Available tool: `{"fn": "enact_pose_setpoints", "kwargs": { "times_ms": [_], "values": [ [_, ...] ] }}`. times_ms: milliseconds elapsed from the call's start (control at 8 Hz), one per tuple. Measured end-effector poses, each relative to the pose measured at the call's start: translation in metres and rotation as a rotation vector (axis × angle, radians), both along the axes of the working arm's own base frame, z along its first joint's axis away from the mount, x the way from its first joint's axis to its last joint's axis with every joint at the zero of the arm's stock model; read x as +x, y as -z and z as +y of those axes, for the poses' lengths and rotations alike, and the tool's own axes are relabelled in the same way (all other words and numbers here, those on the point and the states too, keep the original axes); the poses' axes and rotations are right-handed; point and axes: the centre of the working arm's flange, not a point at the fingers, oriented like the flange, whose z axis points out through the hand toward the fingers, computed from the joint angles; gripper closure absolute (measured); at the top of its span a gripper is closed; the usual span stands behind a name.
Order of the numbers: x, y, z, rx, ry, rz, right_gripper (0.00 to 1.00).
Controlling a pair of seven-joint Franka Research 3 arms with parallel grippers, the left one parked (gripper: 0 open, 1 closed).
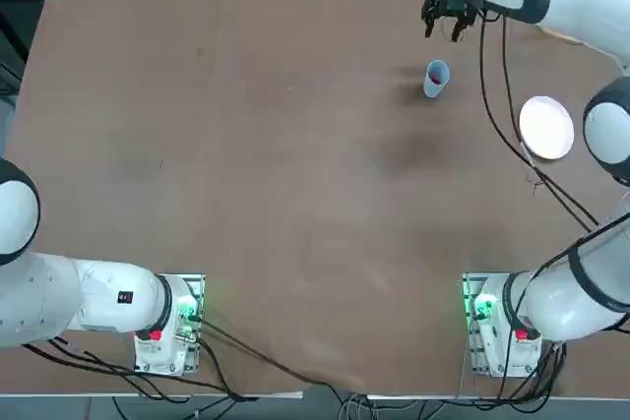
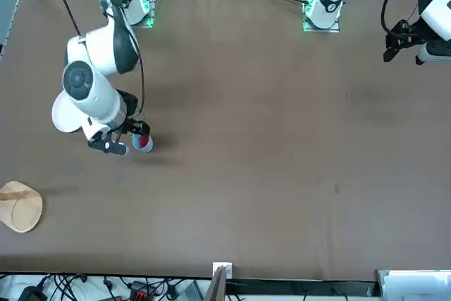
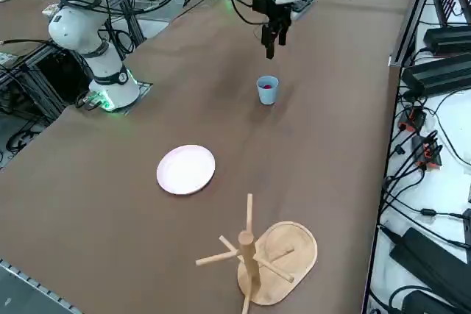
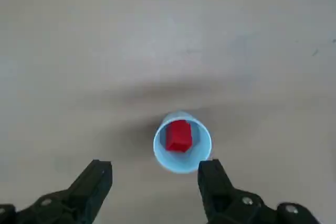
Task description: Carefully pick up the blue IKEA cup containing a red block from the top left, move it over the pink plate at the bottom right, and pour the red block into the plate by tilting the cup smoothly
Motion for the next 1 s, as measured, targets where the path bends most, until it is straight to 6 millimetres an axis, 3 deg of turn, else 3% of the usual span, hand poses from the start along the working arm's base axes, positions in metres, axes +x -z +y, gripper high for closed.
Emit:
{"fn": "enact_pose_setpoints", "kwargs": {
  "times_ms": [375,1000],
  "values": [
    [-0.002,0.044,-0.005,0.009,0.007,-0.023,0.0],
    [-0.022,0.067,0.006,0.007,0.001,-0.007,0.0]
  ]
}}
